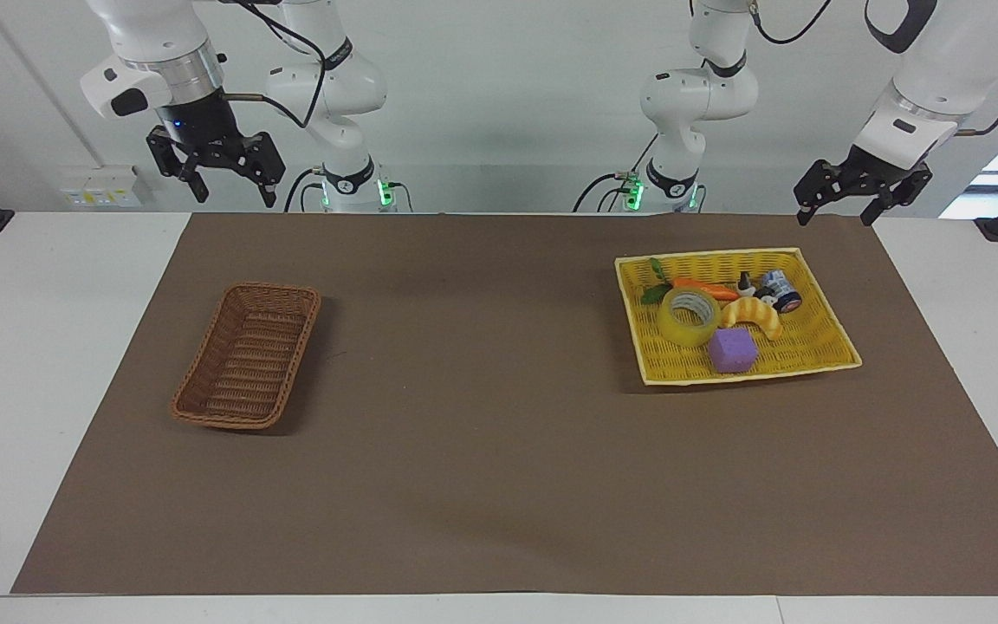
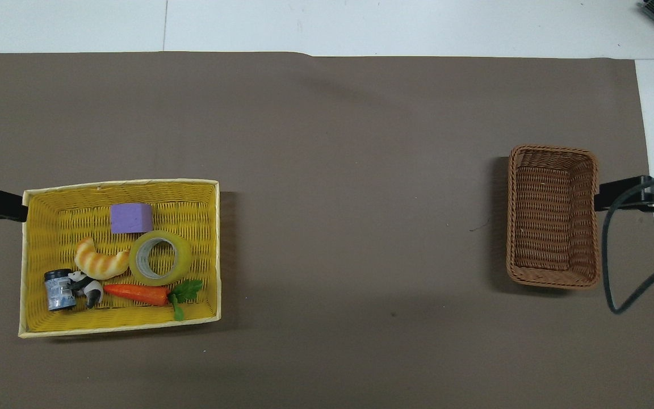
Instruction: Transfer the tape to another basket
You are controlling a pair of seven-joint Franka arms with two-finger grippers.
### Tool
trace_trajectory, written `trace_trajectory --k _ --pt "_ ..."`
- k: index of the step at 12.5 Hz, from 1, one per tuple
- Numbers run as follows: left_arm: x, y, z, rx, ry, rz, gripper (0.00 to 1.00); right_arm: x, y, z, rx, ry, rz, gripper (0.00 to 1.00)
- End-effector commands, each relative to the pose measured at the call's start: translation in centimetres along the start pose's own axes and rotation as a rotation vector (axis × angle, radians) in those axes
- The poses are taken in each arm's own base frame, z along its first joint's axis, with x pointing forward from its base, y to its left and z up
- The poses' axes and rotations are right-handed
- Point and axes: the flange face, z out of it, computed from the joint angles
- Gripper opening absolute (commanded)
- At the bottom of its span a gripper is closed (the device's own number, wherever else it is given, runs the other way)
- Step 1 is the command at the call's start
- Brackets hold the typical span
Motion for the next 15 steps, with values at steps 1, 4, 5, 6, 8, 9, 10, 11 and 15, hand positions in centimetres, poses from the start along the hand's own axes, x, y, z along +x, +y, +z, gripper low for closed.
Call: trace_trajectory --k 1,4,5,6,8,9,10,11,15 --pt "-0.95 -0.27 -0.53 0.006 0.004 0.001 1.00 0.14 0.29 -0.22 0.007 -0.005 -0.008 1.00" --pt "-0.91 -0.49 -0.51 0.005 0.008 -0.002 1.00 0.14 0.29 -0.22 0.007 -0.005 -0.008 1.00" --pt "-0.91 -0.49 -0.44 0.005 0.007 -0.001 1.00 0.14 0.29 -0.22 0.007 -0.005 -0.008 1.00" --pt "-0.91 -0.49 -0.44 0.005 0.007 -0.003 1.00 0.15 0.37 -0.22 0.007 -0.005 -0.006 1.00" --pt "-0.95 -0.49 -0.45 0.005 0.007 -0.003 1.00 0.14 0.29 -0.22 0.007 -0.005 -0.008 1.00" --pt "-0.97 -0.48 -0.43 0.004 0.005 -0.003 1.00 0.14 0.29 -0.22 0.007 -0.005 -0.008 1.00" --pt "-0.97 -0.47 -0.36 0.003 0.004 -0.001 1.00 0.14 0.29 -0.22 0.007 -0.005 -0.008 1.00" --pt "-1.04 -0.48 -0.28 0.004 0.001 0.003 1.00 0.14 0.29 -0.22 0.007 -0.005 -0.009 1.00" --pt "-1.07 -0.54 -0.23 0.003 0.001 0.003 1.00 0.14 0.29 -0.15 0.007 -0.006 -0.009 1.00"
